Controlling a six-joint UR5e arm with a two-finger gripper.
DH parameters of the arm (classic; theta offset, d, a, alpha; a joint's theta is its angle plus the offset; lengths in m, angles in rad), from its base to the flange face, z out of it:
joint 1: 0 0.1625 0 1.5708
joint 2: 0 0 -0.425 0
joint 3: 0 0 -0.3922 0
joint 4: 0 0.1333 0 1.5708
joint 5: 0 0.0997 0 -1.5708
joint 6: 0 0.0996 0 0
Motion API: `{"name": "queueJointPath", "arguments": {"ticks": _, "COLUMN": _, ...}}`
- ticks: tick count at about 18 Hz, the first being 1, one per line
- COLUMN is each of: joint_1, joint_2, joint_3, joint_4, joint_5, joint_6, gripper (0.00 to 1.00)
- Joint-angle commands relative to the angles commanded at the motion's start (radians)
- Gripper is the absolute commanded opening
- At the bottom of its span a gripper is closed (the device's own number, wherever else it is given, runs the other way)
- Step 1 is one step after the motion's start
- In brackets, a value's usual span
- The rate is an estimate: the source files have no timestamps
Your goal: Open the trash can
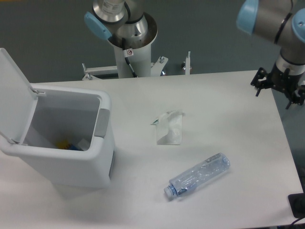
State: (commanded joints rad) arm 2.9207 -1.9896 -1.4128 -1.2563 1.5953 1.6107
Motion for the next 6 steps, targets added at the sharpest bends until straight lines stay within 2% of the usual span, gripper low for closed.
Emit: {"name": "queueJointPath", "arguments": {"ticks": 6, "joint_1": -0.006, "joint_2": 0.002, "joint_3": -0.017, "joint_4": 0.014, "joint_5": 0.006, "joint_6": -0.002, "gripper": 1.00}}
